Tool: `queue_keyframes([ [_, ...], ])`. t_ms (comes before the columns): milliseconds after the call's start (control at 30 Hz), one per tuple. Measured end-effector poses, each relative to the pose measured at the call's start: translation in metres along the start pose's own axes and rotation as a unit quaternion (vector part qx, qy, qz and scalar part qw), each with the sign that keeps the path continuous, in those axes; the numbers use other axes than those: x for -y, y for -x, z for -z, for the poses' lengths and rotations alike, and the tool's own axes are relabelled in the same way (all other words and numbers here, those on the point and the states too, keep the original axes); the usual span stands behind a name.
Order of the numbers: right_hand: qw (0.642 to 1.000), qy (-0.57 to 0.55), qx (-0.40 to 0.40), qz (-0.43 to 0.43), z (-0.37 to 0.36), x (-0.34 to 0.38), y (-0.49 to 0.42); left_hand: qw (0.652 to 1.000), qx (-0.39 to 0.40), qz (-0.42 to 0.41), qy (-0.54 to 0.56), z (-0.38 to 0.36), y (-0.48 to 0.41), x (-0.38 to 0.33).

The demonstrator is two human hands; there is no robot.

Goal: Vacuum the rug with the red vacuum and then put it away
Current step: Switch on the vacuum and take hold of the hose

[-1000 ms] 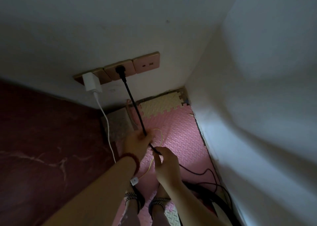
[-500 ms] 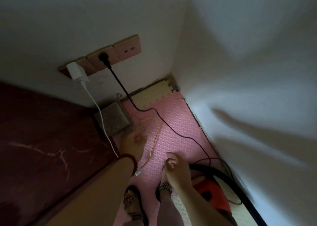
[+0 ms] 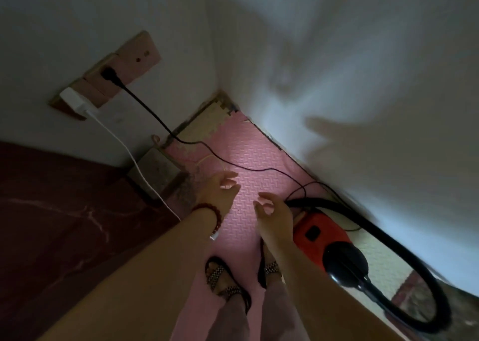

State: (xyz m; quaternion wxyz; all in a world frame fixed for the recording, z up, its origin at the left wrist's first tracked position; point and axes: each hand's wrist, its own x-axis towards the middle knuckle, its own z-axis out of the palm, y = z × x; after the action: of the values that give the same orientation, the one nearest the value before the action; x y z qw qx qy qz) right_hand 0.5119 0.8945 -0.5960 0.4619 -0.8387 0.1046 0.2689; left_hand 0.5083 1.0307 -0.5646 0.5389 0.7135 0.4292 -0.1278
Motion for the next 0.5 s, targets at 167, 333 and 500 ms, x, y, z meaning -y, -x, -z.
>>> queue_keyframes([
  [167,0.999,-0.026,-0.037,-0.010,0.037,-0.021,0.011,0.997,0.062,-0.033,-0.025,-0.044,0.024,0.000],
  [333,0.995,-0.039,-0.081,-0.031,0.081,-0.054,0.021,0.991,0.095,-0.057,-0.071,-0.089,0.048,-0.007],
  [500,0.992,-0.030,-0.111,-0.051,0.132,-0.104,0.035,0.974,0.128,-0.112,-0.149,-0.149,0.081,-0.009],
])
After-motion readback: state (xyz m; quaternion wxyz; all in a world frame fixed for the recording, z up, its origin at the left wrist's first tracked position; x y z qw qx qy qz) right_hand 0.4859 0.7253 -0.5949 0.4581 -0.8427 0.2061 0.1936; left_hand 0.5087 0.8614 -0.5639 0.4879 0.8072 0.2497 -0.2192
